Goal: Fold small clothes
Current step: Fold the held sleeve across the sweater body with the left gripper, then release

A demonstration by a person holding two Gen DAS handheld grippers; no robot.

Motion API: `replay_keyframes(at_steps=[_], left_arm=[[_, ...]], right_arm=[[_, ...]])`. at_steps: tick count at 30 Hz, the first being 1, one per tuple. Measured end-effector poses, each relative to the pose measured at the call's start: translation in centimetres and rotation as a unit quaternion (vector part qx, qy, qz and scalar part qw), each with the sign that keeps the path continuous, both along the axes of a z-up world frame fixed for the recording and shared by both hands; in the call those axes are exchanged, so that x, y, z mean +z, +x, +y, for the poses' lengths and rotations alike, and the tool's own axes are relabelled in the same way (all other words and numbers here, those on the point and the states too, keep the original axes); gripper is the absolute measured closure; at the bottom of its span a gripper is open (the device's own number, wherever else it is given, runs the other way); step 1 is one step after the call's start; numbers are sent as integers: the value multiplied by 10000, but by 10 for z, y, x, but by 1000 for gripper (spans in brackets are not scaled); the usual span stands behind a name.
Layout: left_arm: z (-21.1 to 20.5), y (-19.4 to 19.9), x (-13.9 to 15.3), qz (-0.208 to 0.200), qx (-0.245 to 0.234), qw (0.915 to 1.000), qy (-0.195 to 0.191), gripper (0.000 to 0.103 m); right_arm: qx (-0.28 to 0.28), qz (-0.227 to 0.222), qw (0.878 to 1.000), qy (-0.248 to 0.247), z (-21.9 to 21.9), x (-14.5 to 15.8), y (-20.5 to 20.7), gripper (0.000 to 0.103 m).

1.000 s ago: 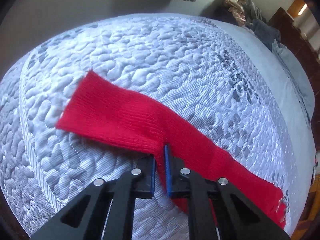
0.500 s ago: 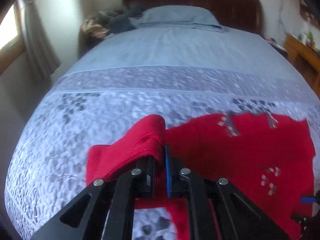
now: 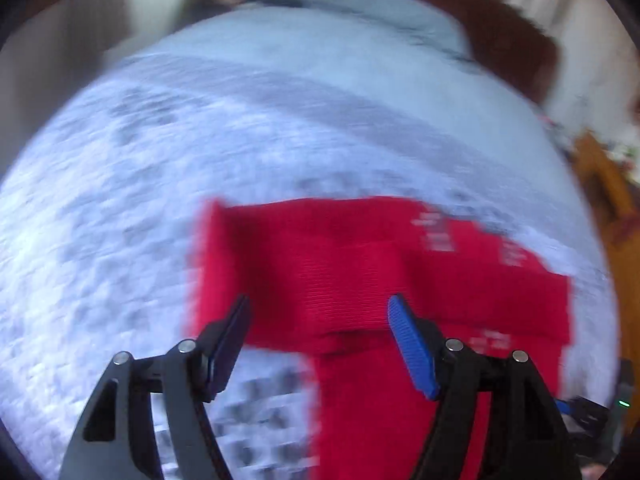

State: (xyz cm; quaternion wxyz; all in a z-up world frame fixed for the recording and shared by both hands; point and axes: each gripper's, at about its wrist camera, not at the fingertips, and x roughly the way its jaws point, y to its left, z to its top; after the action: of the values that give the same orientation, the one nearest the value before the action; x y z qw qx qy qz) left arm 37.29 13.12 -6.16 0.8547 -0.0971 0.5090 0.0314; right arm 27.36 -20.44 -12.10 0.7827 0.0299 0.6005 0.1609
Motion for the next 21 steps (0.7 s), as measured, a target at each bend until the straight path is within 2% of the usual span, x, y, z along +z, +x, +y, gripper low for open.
replay_keyframes(at_steps=[1,2,5,6,7,9,10,14,16,18,21], left_arm=[[15,-6,-3,54,263,9992,292,32],[23,-10,-5,40,380,9989,267,32],[43,-12,-19,191,363,9978,-512,32],[42,-11,-25,267,350,9976,-543,32],[39,-8,-31,337,367,9977,-463,32],[38,4,-44,621,409,9972,-37,32],[40,8,-46,679,390,9969,-8,32],[56,10,-58,890,427,9950,-128,32],[64,6,-65,1014,457,9937,-103,32],[75,4,-69,1036,562,9928,-236,32],[83,0,-64,972,652,9928,-234,32]], right_arm=[[116,-53,9999,-8,14,4,7,45],[216,-87,9997,-6,27,6,12,45],[458,-117,9988,159,64,12,30,45],[535,-67,9981,292,81,14,38,45],[597,-6,9975,385,94,14,43,45],[718,70,9963,462,114,14,52,47],[741,100,9962,441,128,15,60,47],[722,192,9970,204,169,20,85,51],[752,234,9964,324,191,26,98,51],[797,324,9949,523,212,30,109,51],[932,365,9940,432,249,28,126,51]])
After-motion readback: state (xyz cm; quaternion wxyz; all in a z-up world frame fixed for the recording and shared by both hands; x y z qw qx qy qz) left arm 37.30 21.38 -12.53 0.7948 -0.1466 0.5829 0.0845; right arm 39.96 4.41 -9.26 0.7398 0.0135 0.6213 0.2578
